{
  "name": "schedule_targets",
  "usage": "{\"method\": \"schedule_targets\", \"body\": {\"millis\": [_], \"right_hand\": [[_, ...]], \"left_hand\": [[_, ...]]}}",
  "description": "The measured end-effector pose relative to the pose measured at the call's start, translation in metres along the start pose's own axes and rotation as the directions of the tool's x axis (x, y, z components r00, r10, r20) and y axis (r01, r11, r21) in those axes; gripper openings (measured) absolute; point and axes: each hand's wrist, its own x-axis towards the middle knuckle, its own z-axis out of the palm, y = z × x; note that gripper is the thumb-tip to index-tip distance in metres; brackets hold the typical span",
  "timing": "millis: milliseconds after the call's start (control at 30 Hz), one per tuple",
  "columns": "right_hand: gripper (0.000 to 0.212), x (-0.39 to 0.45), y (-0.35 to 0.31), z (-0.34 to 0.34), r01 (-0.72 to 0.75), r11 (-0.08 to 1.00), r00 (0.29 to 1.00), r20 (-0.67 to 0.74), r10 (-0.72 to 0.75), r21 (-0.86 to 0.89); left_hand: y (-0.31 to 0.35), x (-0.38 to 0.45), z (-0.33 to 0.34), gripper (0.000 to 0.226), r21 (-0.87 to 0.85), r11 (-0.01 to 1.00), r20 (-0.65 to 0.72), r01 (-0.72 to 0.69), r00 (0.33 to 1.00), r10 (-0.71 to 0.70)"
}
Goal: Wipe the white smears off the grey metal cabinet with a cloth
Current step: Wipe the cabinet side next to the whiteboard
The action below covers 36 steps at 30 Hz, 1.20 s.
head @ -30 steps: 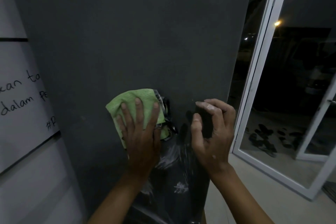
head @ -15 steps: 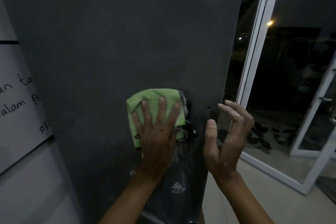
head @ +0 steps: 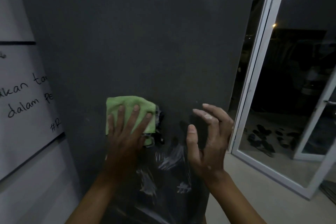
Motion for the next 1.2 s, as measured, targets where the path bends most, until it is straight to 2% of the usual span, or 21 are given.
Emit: {"method": "schedule_targets", "body": {"millis": [233,400,533,700,833,967,1100,1200], "right_hand": [[0.033,0.001,-0.009,0.005,-0.018,1.000,0.999,0.034,0.019,-0.013],[0.033,-0.001,-0.025,0.013,-0.030,1.000,0.998,0.046,0.030,0.000],[0.032,0.003,-0.030,0.016,-0.023,1.000,0.999,0.048,0.024,-0.020],[0.031,0.008,-0.030,0.026,-0.012,1.000,0.998,0.068,0.014,-0.026],[0.030,0.006,-0.036,0.038,-0.015,1.000,0.998,0.069,0.014,0.025],[0.030,-0.002,-0.039,0.043,-0.010,0.999,0.995,0.095,0.005,0.051],[0.030,-0.004,-0.037,0.044,-0.023,0.998,0.993,0.116,0.017,0.056],[0.029,-0.009,-0.035,0.045,-0.031,0.998,0.992,0.125,0.023,0.058]], "left_hand": [[-0.057,-0.035,-0.006,0.055,0.019,0.980,0.005,0.200,0.980,-0.201],[-0.017,-0.018,-0.006,0.055,-0.097,0.949,-0.019,0.300,0.953,-0.304],[0.028,0.006,0.007,0.054,-0.123,0.970,-0.053,0.211,0.974,-0.219],[-0.008,-0.005,0.002,0.056,0.004,1.000,-0.029,0.022,0.999,-0.022],[-0.053,-0.022,-0.008,0.072,0.059,0.992,-0.041,0.112,0.993,-0.109],[-0.085,-0.010,-0.021,0.061,0.065,0.968,-0.074,0.243,0.968,-0.238],[-0.110,0.035,-0.033,0.054,-0.020,0.955,-0.153,0.296,0.943,-0.296],[-0.118,0.047,-0.032,0.054,-0.016,0.949,-0.213,0.316,0.926,-0.312]]}}
